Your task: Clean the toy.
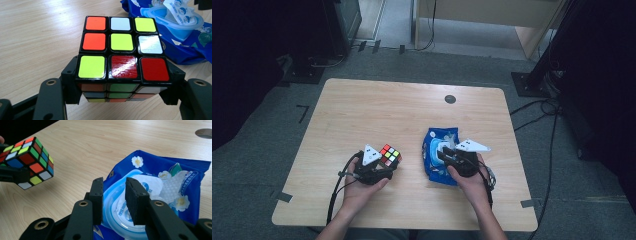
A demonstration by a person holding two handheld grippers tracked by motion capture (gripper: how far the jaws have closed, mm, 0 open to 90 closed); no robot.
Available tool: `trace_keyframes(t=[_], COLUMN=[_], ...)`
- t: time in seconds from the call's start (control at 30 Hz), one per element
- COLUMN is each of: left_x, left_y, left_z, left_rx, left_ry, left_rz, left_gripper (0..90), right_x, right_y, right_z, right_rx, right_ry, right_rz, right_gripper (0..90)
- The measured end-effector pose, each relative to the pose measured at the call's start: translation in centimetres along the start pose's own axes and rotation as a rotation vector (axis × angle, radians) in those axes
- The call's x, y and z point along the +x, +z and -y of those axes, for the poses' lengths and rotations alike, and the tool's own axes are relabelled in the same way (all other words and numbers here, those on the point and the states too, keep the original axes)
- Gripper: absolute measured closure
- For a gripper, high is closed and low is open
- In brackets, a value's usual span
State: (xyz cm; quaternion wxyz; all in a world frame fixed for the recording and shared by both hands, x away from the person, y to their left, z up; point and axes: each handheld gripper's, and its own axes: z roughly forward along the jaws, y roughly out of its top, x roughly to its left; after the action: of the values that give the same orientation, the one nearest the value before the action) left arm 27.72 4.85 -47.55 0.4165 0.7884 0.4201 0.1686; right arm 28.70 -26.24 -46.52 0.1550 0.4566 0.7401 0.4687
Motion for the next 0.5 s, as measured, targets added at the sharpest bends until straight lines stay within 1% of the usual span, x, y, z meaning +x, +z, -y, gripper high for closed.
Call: trace_keyframes(t=[0.2,0.23,0.27,0.3,0.33,0.37,0.4,0.43,0.47,0.5], left_x=[0.1,0.1,0.1,0.0,0.0,-0.1,-0.1,-0.2,-0.2,-0.2], left_y=[0.0,0.0,0.0,0.1,0.1,0.1,0.1,0.2,0.2,0.2], left_z=[0.0,0.0,0.0,0.0,0.0,0.0,0.0,0.0,0.0,0.0], left_rx=[0.004,0.002,0.002,0.005,0.005,0.008,0.008,0.008,0.008,0.008], left_ry=[0.0,-0.002,-0.002,0.002,0.002,0.004,0.004,0.006,0.006,0.007], left_rz=[0.001,0.004,0.004,0.005,0.005,0.008,0.008,0.01,0.01,0.01], left_gripper=[34.0,34.1,34.0,34.1,34.0,34.1,34.1,34.0,34.1,34.1], right_x=[-0.3,-0.6,-0.6,-0.8,-0.8,-1.0,-1.0,-1.3,-1.3,-1.4], right_y=[-0.5,-0.7,-0.7,-0.7,-0.7,-0.7,-0.7,-0.6,-0.6,-0.6], right_z=[-0.2,-0.4,-0.4,-0.5,-0.5,-0.6,-0.6,-0.5,-0.5,-0.5], right_rx=[-0.016,-0.026,-0.026,-0.029,-0.029,-0.034,-0.034,-0.04,-0.04,-0.04], right_ry=[0.026,0.036,0.036,0.04,0.04,0.046,0.046,0.049,0.049,0.045], right_rz=[0.016,0.035,0.035,0.063,0.063,0.095,0.095,0.113,0.113,0.126], right_gripper=[69.0,70.5,70.5,73.4,73.4,76.0,76.0,77.7,77.7,78.5])
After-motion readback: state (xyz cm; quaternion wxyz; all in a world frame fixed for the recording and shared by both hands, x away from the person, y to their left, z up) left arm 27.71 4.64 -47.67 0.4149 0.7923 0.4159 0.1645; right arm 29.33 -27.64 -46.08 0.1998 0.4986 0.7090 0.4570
